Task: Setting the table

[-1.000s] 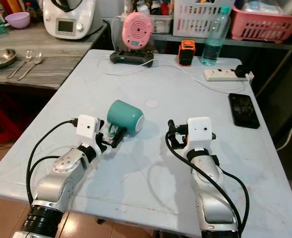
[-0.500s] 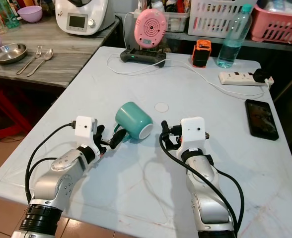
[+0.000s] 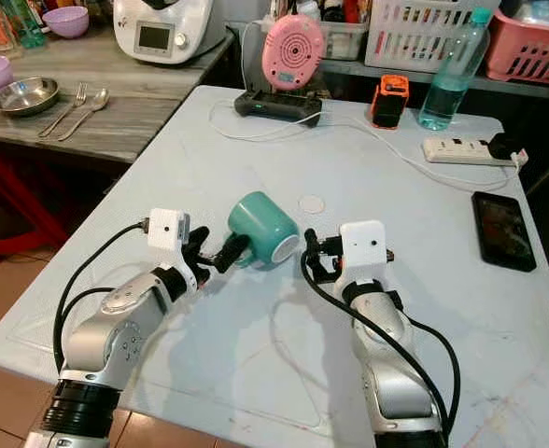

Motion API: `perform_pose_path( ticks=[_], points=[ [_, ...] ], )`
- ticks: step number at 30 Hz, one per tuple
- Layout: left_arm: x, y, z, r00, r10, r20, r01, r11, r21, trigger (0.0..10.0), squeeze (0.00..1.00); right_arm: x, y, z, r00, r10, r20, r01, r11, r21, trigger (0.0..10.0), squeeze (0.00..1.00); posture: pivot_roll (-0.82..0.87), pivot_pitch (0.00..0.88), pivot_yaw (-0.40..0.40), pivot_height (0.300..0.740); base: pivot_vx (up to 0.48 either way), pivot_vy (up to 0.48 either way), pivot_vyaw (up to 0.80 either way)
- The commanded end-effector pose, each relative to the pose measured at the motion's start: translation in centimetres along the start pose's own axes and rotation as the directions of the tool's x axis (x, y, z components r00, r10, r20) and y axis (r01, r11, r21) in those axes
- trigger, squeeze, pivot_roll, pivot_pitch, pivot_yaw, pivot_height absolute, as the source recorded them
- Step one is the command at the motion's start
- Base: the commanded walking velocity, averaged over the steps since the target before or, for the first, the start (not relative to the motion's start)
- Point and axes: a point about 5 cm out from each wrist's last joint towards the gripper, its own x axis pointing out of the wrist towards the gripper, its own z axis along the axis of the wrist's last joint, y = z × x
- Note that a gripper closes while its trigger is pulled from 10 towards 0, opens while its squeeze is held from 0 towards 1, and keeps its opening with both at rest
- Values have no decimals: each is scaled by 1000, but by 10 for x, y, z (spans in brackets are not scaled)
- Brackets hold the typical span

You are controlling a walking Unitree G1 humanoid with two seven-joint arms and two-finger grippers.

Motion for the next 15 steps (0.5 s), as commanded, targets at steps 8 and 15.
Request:
perform_pose_path(
  ticks=[8,15],
  points=[
    [-5,-1,-19,981,-58,-183,54,998,-27,10000,0,2,1,1,1000,10,-2,-10,1000,12,10000,0,-68,98,25,740,0,0,0],
    [-6,-7,-26,972,-86,-219,64,992,-105,0,0,2,3,0,1000,14,-7,-14,1000,13,10000,0,-68,98,28,740,0,0,0]
  ],
)
